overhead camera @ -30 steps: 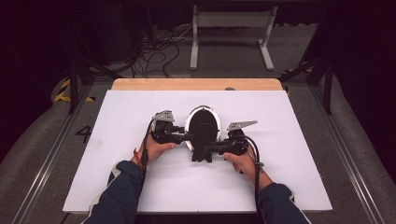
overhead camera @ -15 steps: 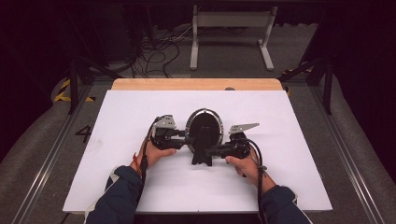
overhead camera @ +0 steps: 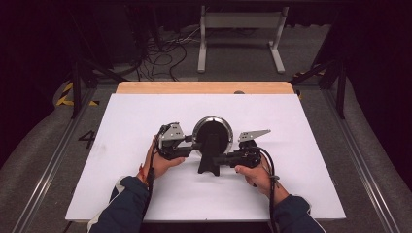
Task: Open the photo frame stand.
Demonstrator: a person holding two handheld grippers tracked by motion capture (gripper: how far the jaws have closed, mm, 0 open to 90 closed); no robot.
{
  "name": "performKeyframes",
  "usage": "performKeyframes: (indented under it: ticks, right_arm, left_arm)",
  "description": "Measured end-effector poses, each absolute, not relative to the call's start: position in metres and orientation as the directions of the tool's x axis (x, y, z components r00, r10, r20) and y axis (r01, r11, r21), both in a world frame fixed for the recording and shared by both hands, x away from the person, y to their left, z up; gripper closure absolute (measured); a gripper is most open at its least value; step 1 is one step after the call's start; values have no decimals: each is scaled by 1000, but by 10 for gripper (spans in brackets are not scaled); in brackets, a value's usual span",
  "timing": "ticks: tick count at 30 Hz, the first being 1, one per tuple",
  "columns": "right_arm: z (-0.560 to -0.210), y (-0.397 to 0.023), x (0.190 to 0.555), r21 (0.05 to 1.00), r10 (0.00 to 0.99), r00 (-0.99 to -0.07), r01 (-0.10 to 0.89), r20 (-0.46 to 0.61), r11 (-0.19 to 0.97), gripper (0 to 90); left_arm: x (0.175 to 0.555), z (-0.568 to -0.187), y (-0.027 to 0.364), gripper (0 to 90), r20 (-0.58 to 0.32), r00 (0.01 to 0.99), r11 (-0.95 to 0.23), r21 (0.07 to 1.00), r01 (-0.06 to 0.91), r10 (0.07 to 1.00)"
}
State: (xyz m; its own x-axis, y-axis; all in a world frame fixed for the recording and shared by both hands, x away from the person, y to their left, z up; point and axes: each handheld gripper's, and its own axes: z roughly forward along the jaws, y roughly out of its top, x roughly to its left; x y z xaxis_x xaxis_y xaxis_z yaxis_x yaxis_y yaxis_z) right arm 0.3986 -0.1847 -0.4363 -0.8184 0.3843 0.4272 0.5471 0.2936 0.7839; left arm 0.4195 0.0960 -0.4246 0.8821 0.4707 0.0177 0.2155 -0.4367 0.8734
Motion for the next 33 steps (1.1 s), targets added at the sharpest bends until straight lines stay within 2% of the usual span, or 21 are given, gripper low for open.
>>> performKeyframes:
  ticks: [6, 10, 17, 22, 23, 27, 33]
  right_arm:
    - [-432, -187, 399, 789, 391, -820, 542, 419, 291, 770]
    - [-431, -189, 398, 785, 407, -818, 540, 406, 302, 768]
    - [-434, -191, 399, 776, 416, -807, 556, 419, 298, 784]
    - [-435, -190, 398, 770, 414, -807, 560, 422, 306, 796]
    - [-437, -191, 398, 765, 408, -803, 569, 436, 302, 806]
    - [-438, -191, 398, 757, 412, -796, 579, 443, 304, 811]
    - [-438, -190, 394, 756, 419, -801, 570, 427, 320, 811]
  left_arm:
    - [416, -423, 93, 663, 89, 858, -449, 876, 175, 506]
    - [414, -424, 92, 705, 125, 842, -460, 874, 156, 525]
    - [414, -426, 94, 715, 107, 850, -443, 883, 157, 516]
    - [413, -429, 94, 697, 113, 852, -441, 885, 147, 511]
    - [413, -430, 92, 641, 119, 847, -452, 879, 153, 518]
    - [417, -436, 87, 591, 118, 849, -473, 865, 168, 516]
    - [418, -441, 80, 622, 121, 865, -507, 845, 168, 487]
